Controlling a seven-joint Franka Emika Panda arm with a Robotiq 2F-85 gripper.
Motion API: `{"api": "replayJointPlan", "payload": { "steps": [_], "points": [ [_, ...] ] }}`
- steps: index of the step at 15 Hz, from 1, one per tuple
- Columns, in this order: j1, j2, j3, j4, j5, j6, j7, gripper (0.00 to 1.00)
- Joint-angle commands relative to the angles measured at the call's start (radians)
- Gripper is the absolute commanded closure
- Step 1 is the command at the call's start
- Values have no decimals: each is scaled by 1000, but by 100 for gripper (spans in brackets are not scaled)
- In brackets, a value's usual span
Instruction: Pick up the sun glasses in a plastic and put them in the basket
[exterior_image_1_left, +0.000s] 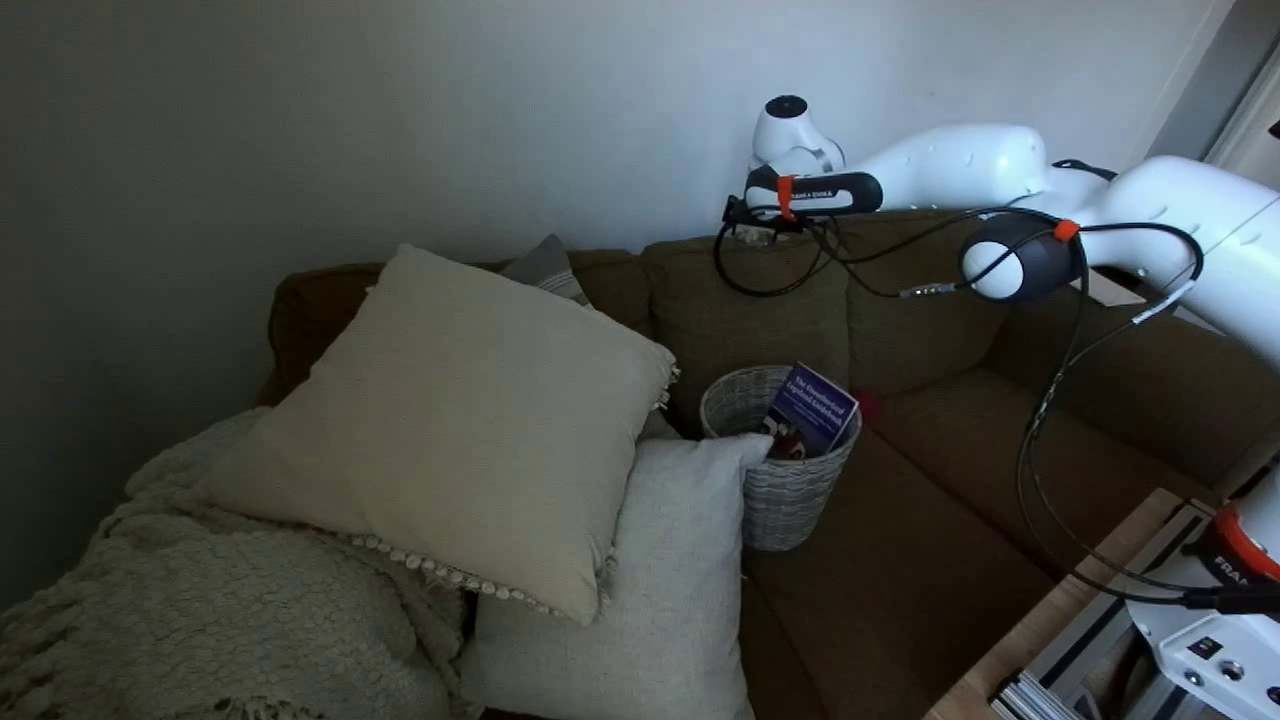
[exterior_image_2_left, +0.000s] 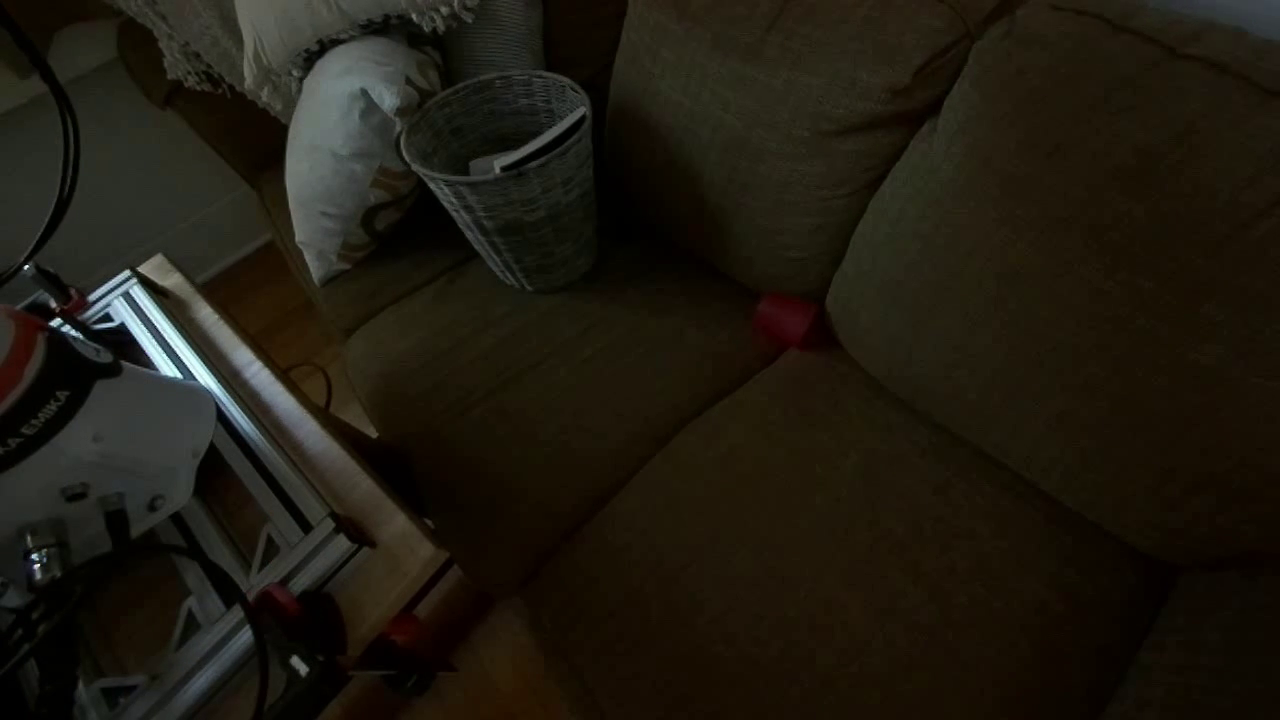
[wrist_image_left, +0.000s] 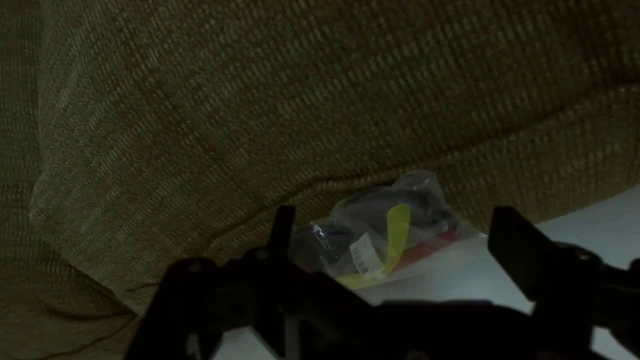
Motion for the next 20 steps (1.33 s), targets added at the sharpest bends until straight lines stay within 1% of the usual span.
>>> {"api": "replayJointPlan", "payload": {
  "steps": [1,2,4,6,8,9,10,11,12,14,15,16,17,20],
  "points": [
    [-16,57,-30,61,-13,26,21,28],
    [-19,59,-27,60,-7,24,2,29],
    [-25,72,1,67,10,25,-51,44],
    [-19,80,7,73,5,23,-88,61],
    [-12,79,7,77,-2,17,-129,74],
    [-5,71,3,77,-9,14,-159,33],
    [0,64,3,78,-13,16,-194,38],
    [8,56,-3,80,-20,15,-227,37],
    [14,51,-8,84,-24,11,-258,32],
    [20,46,-11,89,-26,8,-301,17],
    [21,50,-14,92,-25,12,-305,8],
    [21,56,-18,93,-24,16,-305,2],
    [21,62,-24,93,-24,16,-296,0],
    [18,82,-47,92,-25,16,-272,0]
  ]
}}
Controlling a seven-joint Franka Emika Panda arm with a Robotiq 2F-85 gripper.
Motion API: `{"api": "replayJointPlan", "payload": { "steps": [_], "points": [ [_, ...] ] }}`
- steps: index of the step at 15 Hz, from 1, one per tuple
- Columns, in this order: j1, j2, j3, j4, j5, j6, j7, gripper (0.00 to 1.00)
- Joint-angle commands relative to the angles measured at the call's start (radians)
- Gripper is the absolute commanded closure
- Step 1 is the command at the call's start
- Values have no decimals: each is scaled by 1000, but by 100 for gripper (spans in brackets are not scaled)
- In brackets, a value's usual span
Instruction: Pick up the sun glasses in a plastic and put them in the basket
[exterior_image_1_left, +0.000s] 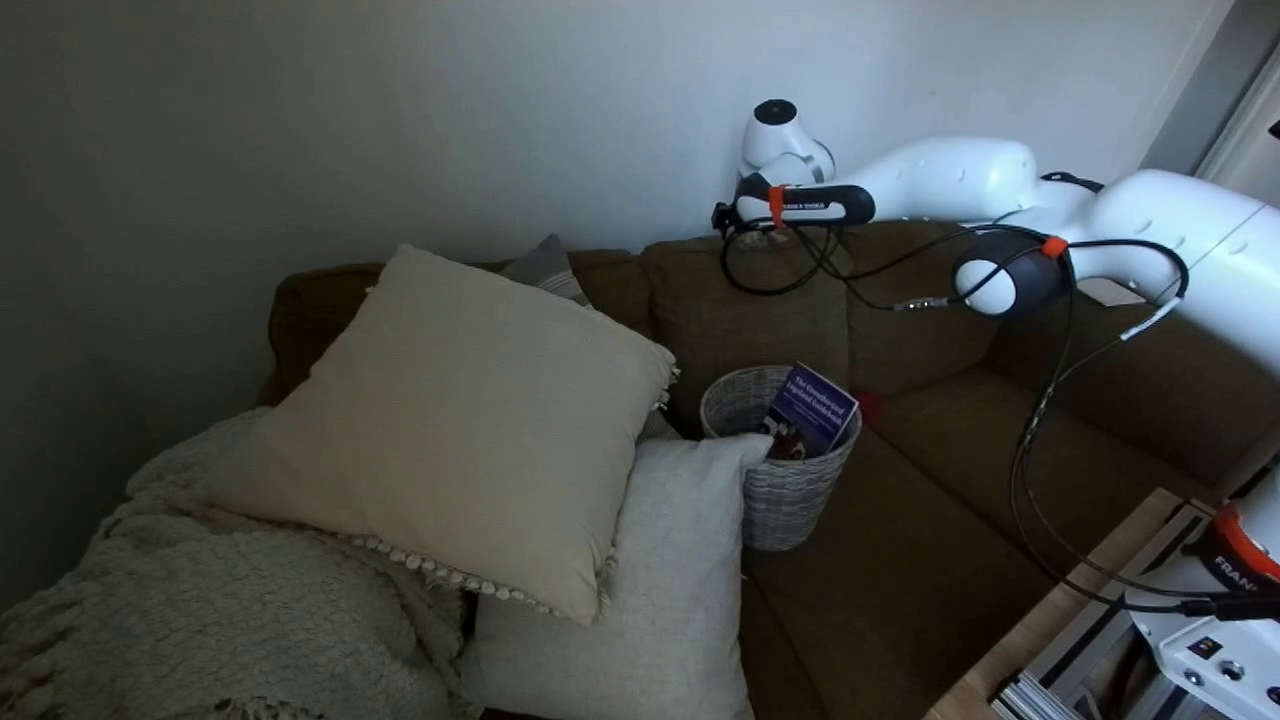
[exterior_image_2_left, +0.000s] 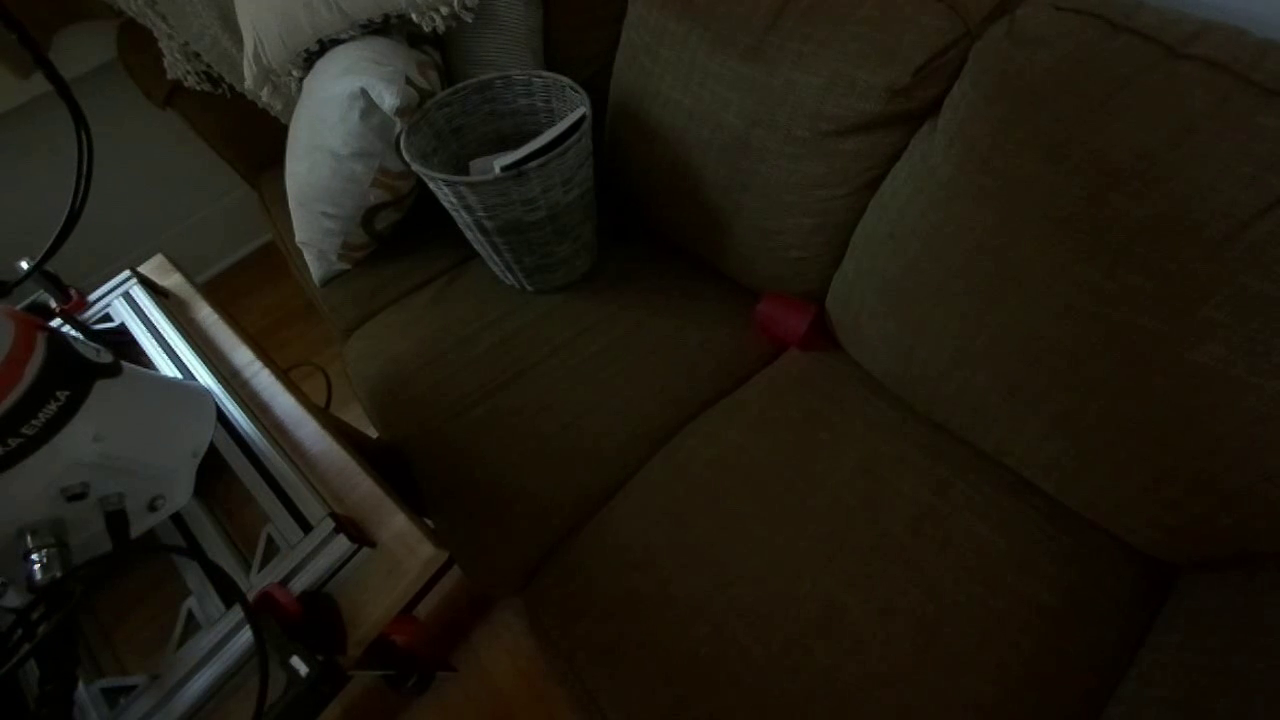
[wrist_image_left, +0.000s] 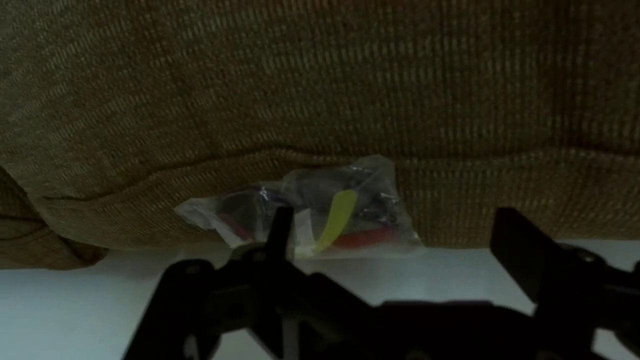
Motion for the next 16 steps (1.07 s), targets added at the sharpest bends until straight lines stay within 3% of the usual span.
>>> {"api": "replayJointPlan", "payload": {
  "steps": [1,4,5,7,16],
  "points": [
    [-4,41,-38,17,-19,-1,33,0],
    [0,62,-75,20,-20,-8,78,4],
    [3,71,-92,23,-24,-8,98,27],
    [11,80,-121,27,-28,-10,138,29],
    [49,82,-206,23,-31,-22,165,99]
  ]
}}
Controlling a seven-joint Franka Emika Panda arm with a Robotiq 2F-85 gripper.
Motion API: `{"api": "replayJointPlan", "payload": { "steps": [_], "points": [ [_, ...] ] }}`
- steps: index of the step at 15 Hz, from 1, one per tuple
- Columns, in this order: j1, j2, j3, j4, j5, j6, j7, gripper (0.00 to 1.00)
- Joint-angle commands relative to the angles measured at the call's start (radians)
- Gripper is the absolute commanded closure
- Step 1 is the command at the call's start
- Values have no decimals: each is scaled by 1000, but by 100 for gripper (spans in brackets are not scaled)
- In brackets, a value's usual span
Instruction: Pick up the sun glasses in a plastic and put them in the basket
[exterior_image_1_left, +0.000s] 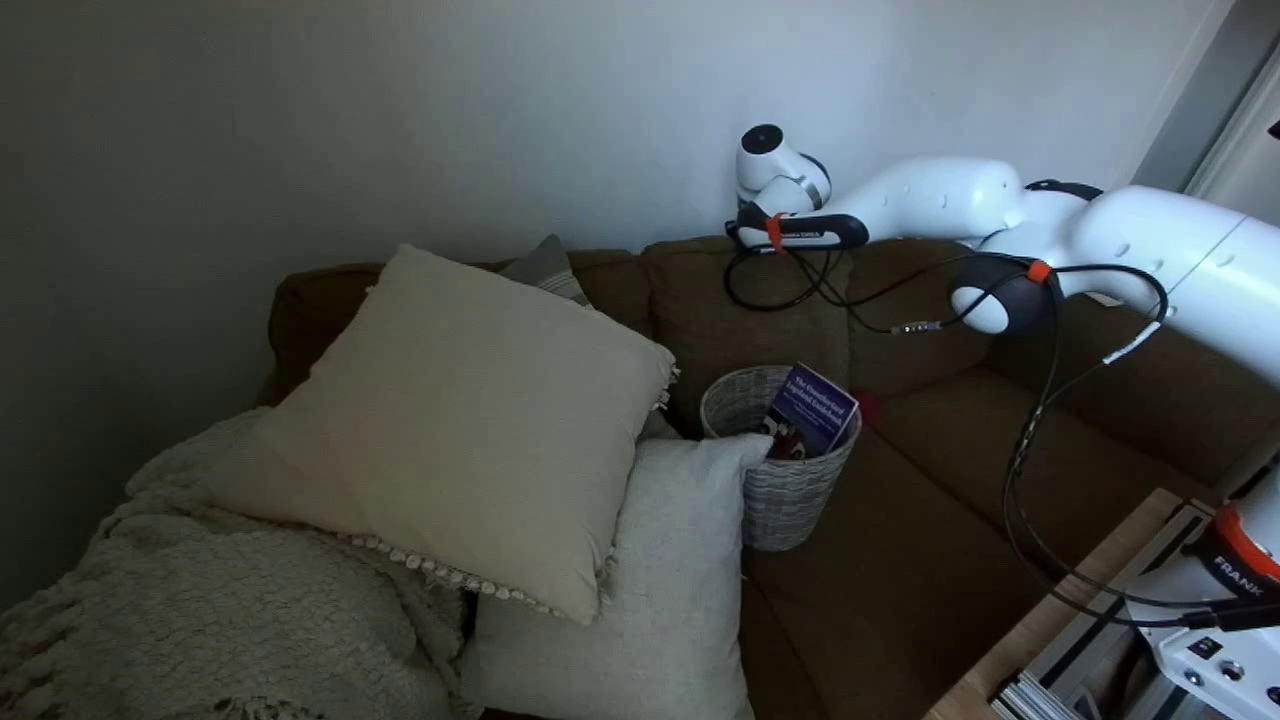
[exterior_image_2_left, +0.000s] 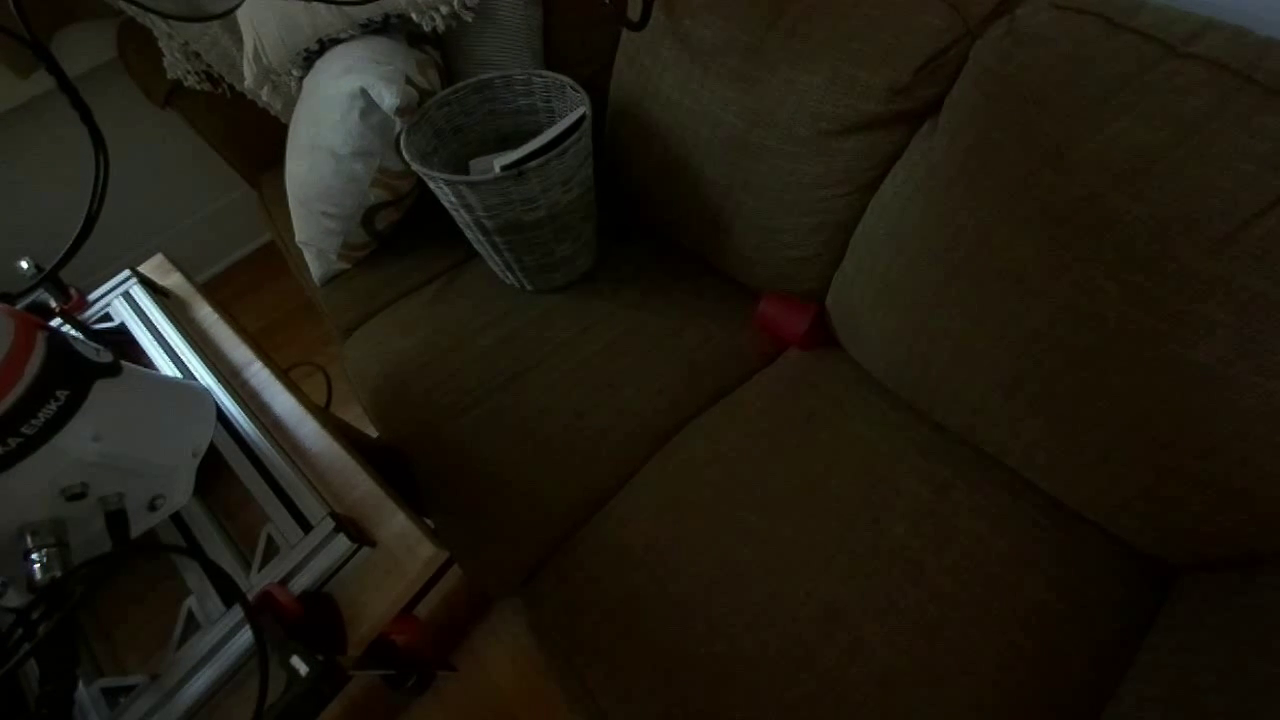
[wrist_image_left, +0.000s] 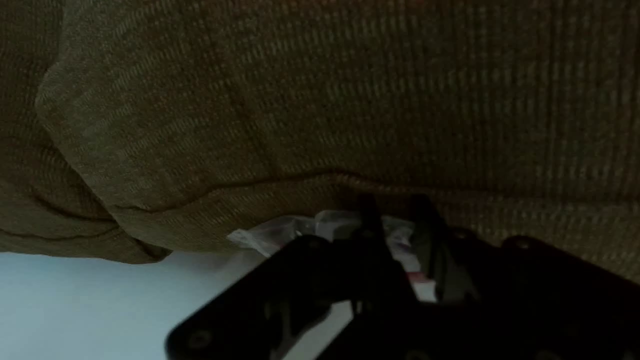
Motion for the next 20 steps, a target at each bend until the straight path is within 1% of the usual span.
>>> {"api": "replayJointPlan", "payload": {
  "steps": [1,4,6,7,9,10,11,12,15,17,19,20],
  "points": [
    [6,25,-35,23,-19,-23,23,100],
    [13,22,-44,18,-9,-43,22,100],
    [21,-12,-24,15,10,-58,7,100],
    [26,-36,-25,15,12,-65,10,100],
    [31,-83,-24,26,23,-73,43,100],
    [-19,-45,54,177,-17,-149,58,100],
    [24,-137,71,51,-18,-122,79,100],
    [20,-146,115,79,1,-154,70,100],
    [24,-204,246,82,51,-193,38,100],
    [32,-228,309,80,68,-211,33,100],
    [44,-237,353,78,84,-213,46,100],
    [48,-232,374,79,95,-196,42,100]
  ]
}}
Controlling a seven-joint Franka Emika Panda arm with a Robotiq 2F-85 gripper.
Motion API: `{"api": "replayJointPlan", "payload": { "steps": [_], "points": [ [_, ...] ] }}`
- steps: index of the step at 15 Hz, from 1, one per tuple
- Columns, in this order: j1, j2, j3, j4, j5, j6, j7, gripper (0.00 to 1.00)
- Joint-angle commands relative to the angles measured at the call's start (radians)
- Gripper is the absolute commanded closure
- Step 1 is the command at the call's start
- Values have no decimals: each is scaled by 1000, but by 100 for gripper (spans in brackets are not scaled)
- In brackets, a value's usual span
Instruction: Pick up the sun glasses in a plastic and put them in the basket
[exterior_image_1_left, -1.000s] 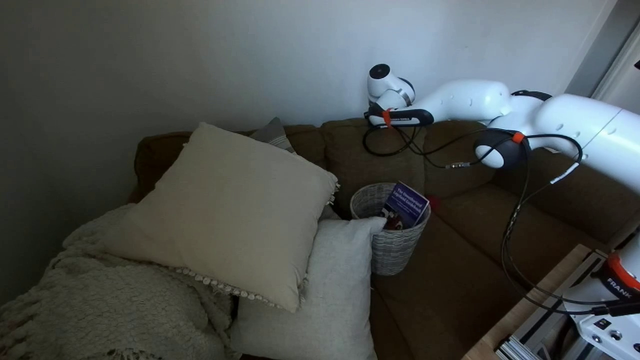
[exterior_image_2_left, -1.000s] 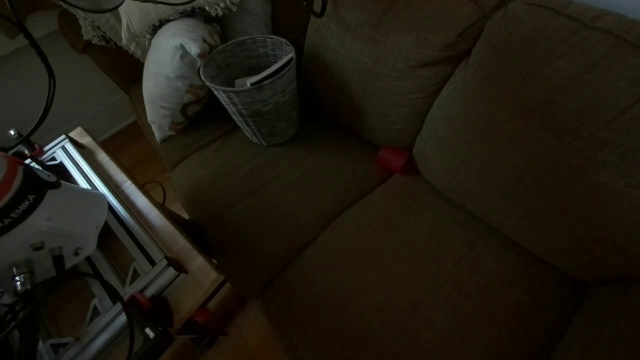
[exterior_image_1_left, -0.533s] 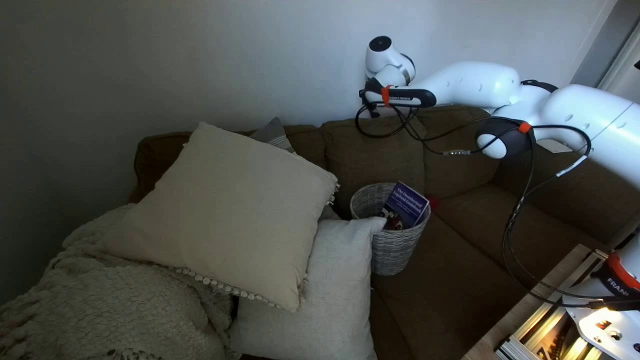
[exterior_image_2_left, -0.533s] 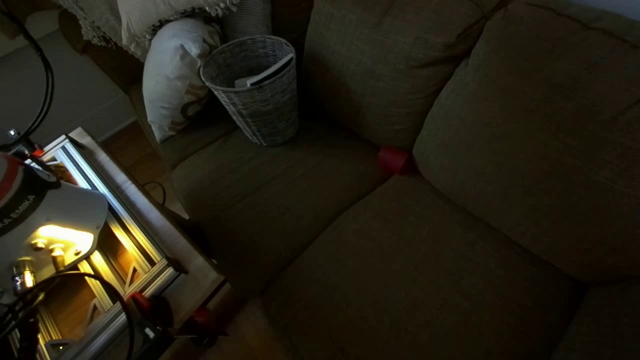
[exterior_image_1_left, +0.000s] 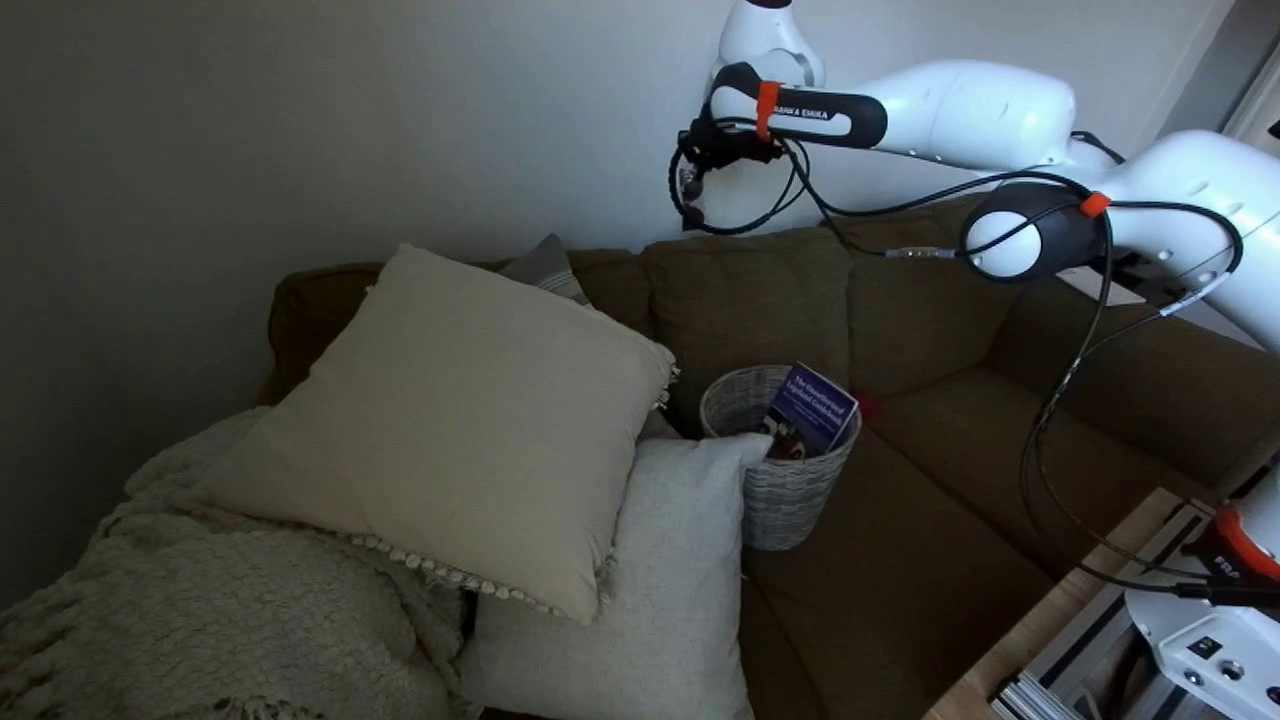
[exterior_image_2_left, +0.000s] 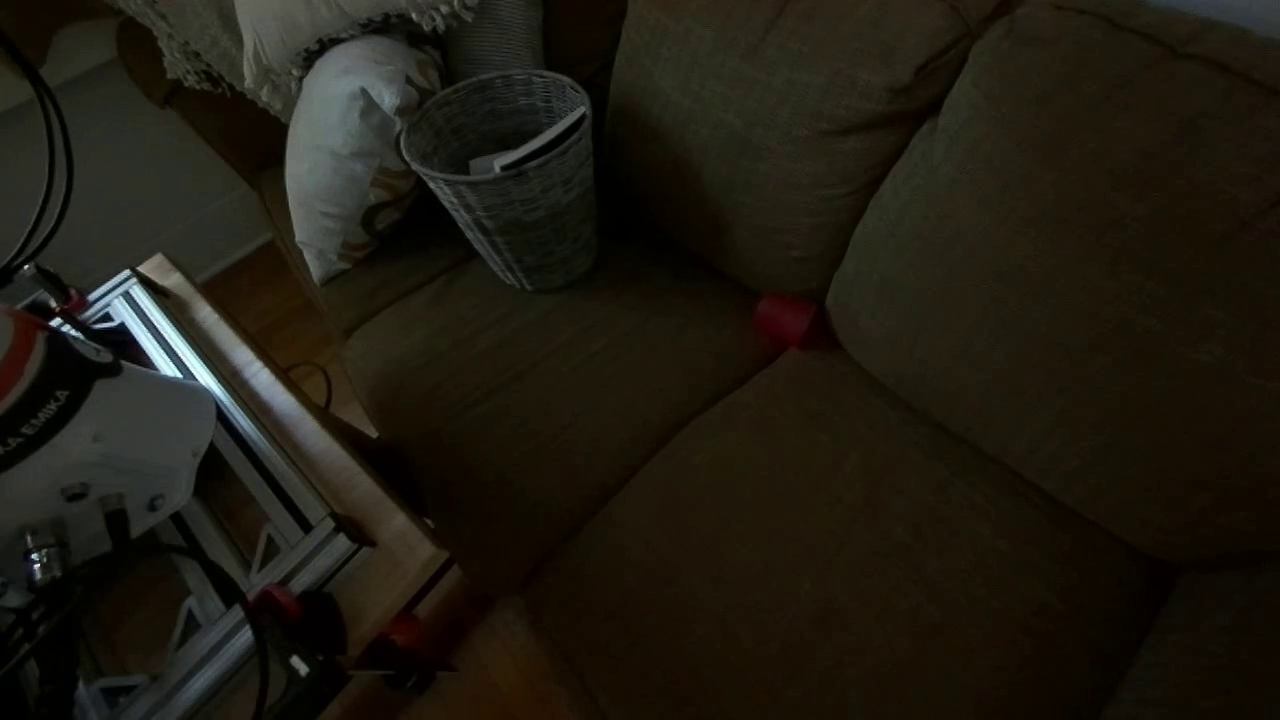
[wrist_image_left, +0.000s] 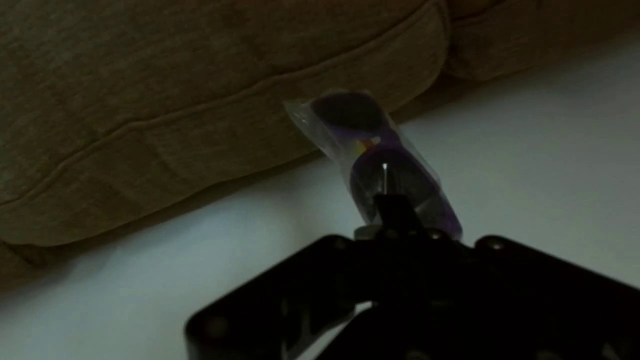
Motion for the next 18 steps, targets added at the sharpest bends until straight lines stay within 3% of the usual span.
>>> {"api": "replayJointPlan", "payload": {
  "steps": [1,6,12,13,14,18],
  "points": [
    [11,-12,74,-14,46,-6,-9,100],
    [33,9,128,-12,85,42,18,100],
    [40,2,117,-14,73,31,8,99],
    [43,-3,130,-20,80,15,-24,100],
    [43,-20,181,-24,113,-7,-136,100],
    [63,-79,249,-27,162,-82,-312,100]
  ]
}}
